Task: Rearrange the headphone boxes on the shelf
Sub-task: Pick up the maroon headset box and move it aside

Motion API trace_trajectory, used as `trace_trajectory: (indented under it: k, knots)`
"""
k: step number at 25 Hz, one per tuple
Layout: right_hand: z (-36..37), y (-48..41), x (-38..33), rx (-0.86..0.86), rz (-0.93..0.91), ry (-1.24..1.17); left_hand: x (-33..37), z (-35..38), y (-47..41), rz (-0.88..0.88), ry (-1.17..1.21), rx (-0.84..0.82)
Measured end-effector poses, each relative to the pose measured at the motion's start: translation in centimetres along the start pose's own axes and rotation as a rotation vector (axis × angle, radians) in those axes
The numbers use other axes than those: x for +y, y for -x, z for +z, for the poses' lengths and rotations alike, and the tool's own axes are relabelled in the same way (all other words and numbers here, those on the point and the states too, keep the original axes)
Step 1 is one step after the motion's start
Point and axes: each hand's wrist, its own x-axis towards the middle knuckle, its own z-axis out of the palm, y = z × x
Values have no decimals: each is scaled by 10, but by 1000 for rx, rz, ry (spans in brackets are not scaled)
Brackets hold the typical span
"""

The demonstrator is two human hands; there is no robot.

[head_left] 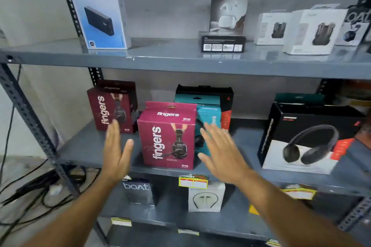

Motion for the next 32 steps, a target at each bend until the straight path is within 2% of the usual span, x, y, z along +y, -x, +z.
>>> trace_trajectory:
  k: [1,3,4,7,10,13,15,18,24,26,30,32]
  knots:
    - [19,-5,-14,-72,177,-197,-1,12,5,-161,111,-29]
    - [46,-15,-41,-104,463,-481,-2,33,8,-314,302,-155]
    - [57,-18,-53,-105,545,-580,6,42,11,-345,402,-218]
    - [71,-21,-66,-5,674,-781,5,53,9,-440,616,-190]
    - [58,-15,-67,102,656,-782,10,32,13,-424,694,-135]
    - [24,-9,-63,252,636,-816,22,-7,15,-300,712,-97]
    - [7,-4,-58,302,653,-922,31,-26,17,-254,697,-114]
    - [-7,6,-61,288,623,-1042,42,-39,25,-232,751,-118]
    - [-4,5,-80,233,593,-1052,31,-46,32,-328,789,-87]
    - [10,-1,-89,175,595,-1065,20,-53,28,-358,786,-83]
    - [64,-47,-130,-189,525,-1254,-38,-68,-5,-560,684,87]
    - [99,-85,-152,-293,501,-1273,-75,-71,-30,-661,642,142]
